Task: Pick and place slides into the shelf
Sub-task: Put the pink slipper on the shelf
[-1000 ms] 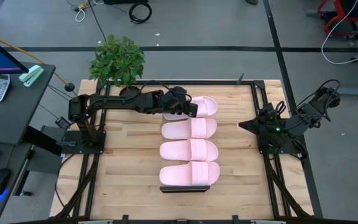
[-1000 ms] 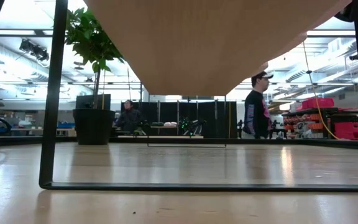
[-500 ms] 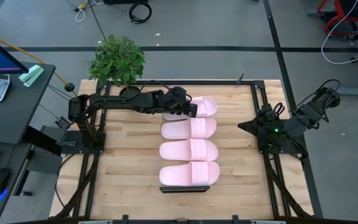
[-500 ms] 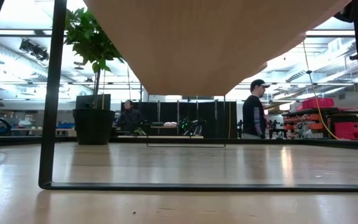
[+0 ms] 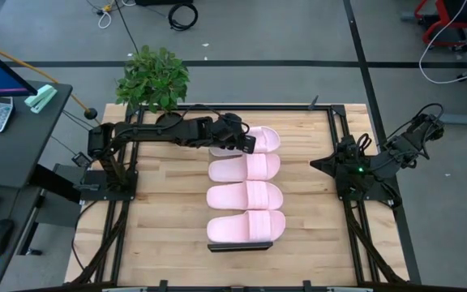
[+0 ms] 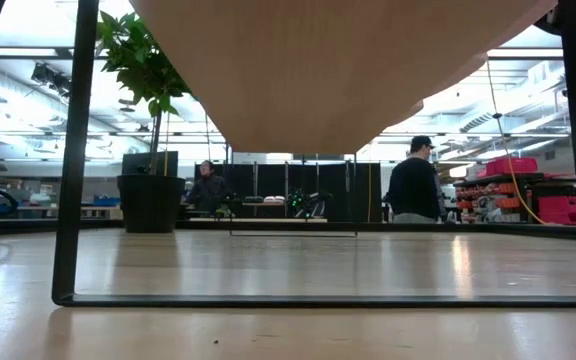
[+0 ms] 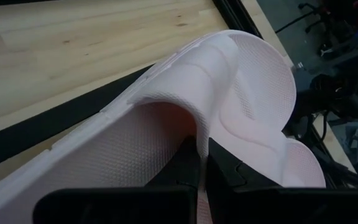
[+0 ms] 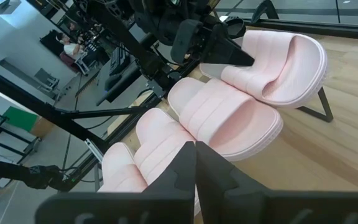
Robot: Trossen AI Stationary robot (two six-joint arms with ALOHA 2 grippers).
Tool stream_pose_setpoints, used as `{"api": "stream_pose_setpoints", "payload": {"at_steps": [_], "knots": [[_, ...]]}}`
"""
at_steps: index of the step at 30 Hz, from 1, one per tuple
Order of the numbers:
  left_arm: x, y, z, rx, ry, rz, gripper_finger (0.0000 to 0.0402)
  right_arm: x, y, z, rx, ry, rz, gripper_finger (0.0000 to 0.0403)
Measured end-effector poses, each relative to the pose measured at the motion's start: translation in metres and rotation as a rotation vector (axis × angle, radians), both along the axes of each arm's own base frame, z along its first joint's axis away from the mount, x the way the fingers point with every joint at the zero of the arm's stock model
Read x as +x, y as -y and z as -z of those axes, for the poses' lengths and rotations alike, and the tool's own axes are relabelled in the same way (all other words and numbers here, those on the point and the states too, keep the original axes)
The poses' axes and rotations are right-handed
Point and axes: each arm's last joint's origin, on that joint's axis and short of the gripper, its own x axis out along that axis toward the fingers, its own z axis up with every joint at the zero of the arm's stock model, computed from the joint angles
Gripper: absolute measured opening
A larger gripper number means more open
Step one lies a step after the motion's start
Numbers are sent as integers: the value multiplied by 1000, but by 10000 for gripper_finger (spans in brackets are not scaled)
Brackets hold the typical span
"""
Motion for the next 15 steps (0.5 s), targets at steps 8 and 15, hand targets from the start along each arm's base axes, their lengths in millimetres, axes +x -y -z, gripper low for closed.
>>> {"api": "stream_pose_setpoints", "payload": {"at_steps": [8,15], "knots": [[0,1,1,-40,-3,31,11,0,0,0,0,0,0,9],[0,0,0,-36,13,36,11,0,0,0,0,0,0,9]]}}
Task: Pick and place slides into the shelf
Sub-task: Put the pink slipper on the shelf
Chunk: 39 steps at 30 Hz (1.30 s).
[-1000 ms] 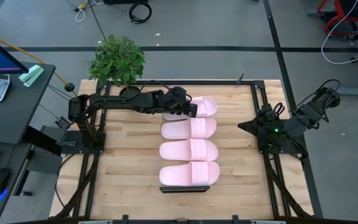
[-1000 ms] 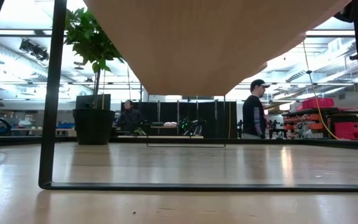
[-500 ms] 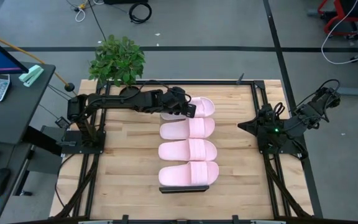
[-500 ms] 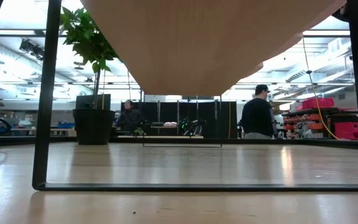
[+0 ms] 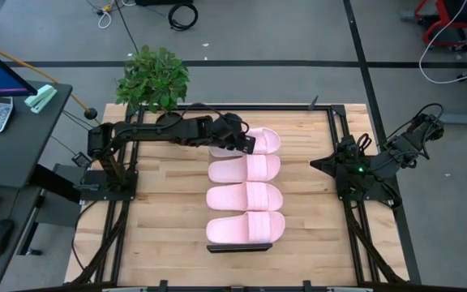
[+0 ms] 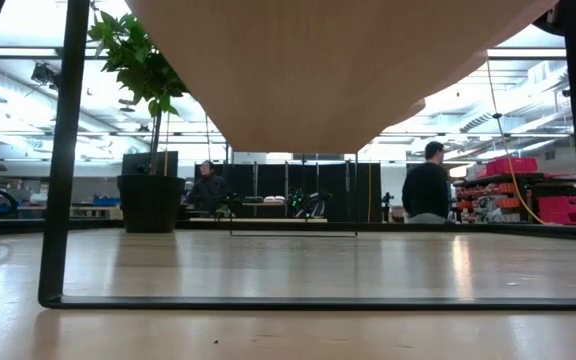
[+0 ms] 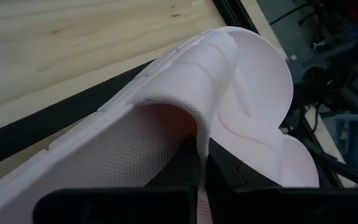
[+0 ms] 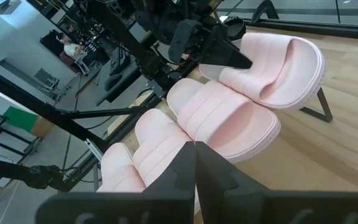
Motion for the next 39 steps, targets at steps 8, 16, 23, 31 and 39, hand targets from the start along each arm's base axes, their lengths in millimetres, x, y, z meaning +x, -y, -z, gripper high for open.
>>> {"api": "stream_pose_setpoints", "payload": {"at_steps": [8,16,23,31,39], "knots": [[1,-10,-4,-97,78,38,11,0,0,0,9,1,3,11],[0,-13,-8,-140,102,59,11,0,0,0,8,1,3,9],[-1,-17,-11,-173,125,70,11,0,0,0,5,-2,3,11],[0,-19,-14,-215,176,123,11,0,0,0,5,-2,3,11],[-2,-16,-12,-196,118,109,11,0,0,0,4,-3,2,9]]}}
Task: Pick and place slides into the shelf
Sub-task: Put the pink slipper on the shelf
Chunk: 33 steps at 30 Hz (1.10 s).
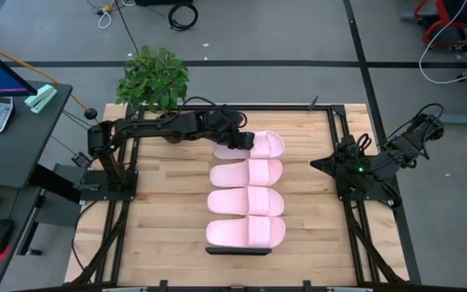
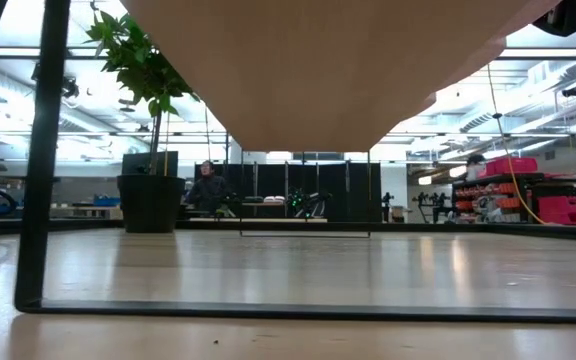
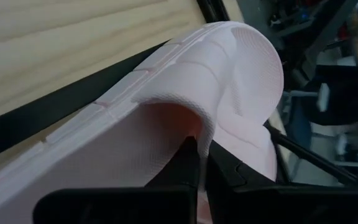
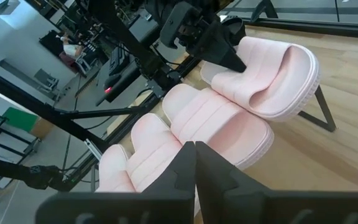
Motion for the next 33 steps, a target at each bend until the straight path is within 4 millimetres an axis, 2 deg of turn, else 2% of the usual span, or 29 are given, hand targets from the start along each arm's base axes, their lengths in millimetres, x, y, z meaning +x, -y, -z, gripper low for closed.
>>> {"api": "stream_pose_setpoints", "payload": {"at_steps": [9,16,26,33], "knots": [[2,11,1,105,-24,-14,14,0,0,0,0,0,0,10],[2,12,1,110,-24,-13,69,0,0,0,-1,-2,0,10],[3,13,1,146,-19,12,53,0,0,0,0,-2,1,10],[5,13,-7,164,-4,33,92,0,0,0,1,-2,1,10]]}}
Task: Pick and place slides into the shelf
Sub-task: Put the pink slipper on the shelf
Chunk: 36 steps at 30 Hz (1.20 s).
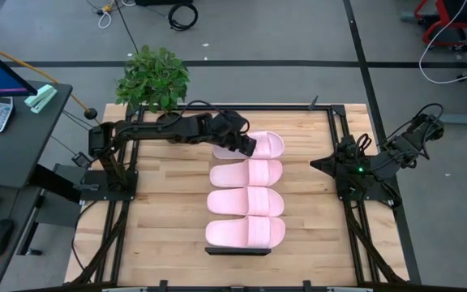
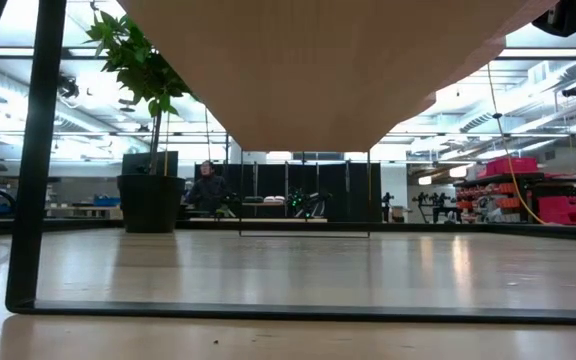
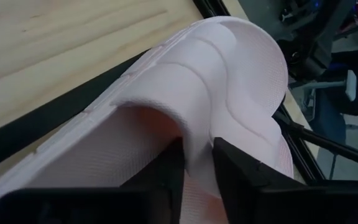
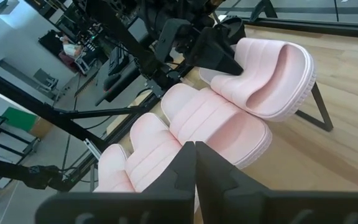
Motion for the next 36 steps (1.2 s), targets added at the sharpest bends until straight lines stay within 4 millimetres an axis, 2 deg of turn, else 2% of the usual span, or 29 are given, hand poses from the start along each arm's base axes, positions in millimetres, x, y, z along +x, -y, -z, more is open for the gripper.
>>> {"api": "stream_pose_setpoints", "payload": {"at_steps": [7,14,26,30,36], "knots": [[2,0,-13,9,19,10,138,0,0,0,0,0,0,10],[-4,1,-9,-4,-64,10,173,0,0,0,0,0,0,10],[-3,1,-10,-41,-53,15,240,-1,0,1,11,-9,7,10],[-3,1,-10,-84,-45,3,243,-1,1,2,11,-15,8,10],[-4,2,-12,-114,-33,22,224,-1,1,2,11,-15,8,10]]}}
